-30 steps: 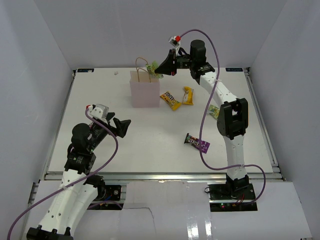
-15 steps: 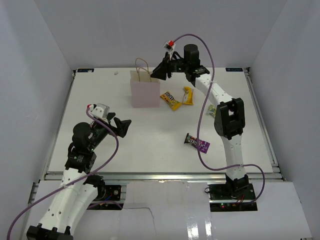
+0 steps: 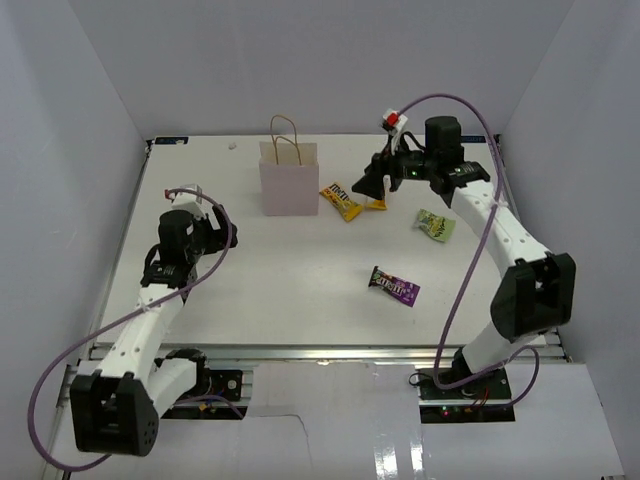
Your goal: Place the snacks into the paper bag
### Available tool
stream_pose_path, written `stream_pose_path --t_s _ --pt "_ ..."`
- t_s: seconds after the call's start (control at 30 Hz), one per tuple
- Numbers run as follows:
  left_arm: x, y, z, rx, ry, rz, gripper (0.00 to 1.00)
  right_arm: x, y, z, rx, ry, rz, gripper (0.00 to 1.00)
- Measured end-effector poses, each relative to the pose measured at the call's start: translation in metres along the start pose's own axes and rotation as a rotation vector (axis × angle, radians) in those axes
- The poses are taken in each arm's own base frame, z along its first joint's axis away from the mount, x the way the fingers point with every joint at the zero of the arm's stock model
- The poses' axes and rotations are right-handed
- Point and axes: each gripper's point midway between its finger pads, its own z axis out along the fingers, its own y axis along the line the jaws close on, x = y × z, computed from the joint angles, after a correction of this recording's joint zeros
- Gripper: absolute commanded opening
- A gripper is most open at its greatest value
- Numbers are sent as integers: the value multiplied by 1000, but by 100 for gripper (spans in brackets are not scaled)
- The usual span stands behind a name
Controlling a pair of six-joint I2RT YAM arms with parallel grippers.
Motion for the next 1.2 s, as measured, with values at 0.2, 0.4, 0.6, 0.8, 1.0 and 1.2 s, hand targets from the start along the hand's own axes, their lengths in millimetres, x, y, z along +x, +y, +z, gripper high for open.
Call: stream_pose_path --t_s 0.2,0.4,0.6,0.8,1.0,1.2 --pt "27 58 30 -197 115 29 98 105 64 -48 -50 192 -64 88" --pt "32 81 50 -232 107 258 96 159 112 -87 -167 155 -213 89" --pt "78 105 70 -249 271 407 88 155 109 -100 -157 81 -287 89" --pt "90 115 80 -247 346 503 87 149 110 -101 -153 62 -327 89" --pt "80 122 97 -255 356 551 84 145 109 -103 -145 52 -343 89" --pt "72 128 106 -281 358 589 79 144 109 -104 -139 48 -347 89"
